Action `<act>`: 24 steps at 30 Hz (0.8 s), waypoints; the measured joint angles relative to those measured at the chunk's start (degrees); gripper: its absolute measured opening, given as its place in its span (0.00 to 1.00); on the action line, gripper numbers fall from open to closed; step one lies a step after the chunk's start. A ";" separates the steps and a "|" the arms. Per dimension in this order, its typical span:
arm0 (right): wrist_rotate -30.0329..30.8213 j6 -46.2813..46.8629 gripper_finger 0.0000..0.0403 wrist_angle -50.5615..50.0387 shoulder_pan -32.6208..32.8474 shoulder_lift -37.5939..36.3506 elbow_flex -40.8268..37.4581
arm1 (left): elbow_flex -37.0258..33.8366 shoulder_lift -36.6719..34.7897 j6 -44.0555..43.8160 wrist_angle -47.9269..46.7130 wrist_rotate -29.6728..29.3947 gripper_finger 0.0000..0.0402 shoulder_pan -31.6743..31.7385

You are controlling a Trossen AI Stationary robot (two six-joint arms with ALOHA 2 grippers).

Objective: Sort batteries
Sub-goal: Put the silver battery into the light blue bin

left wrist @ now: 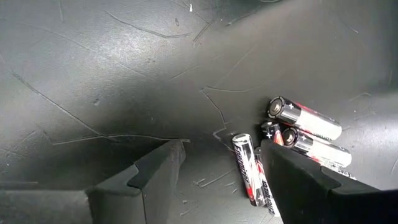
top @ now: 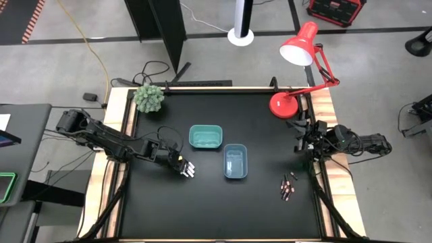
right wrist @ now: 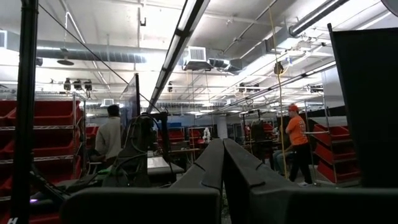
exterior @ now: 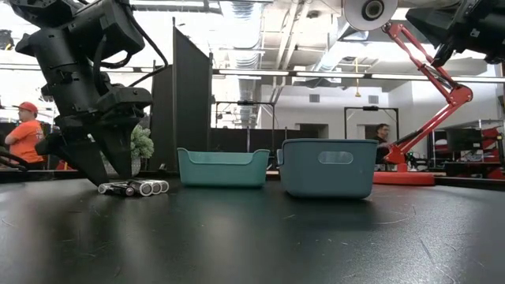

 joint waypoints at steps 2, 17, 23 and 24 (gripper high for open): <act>0.00 0.00 0.07 0.00 0.00 0.02 0.00 | -0.04 0.00 -0.50 0.16 -0.05 0.56 0.00; 0.00 0.00 0.07 0.00 0.00 0.00 0.00 | -0.04 0.02 -1.33 0.70 -0.26 0.56 0.00; 0.00 0.00 0.07 -0.01 0.00 0.00 0.00 | -0.17 0.07 -0.90 3.00 -0.75 0.56 -0.24; 0.00 -0.01 0.07 -0.01 0.00 0.00 0.00 | -0.17 0.07 -0.76 3.14 -0.82 0.56 -0.24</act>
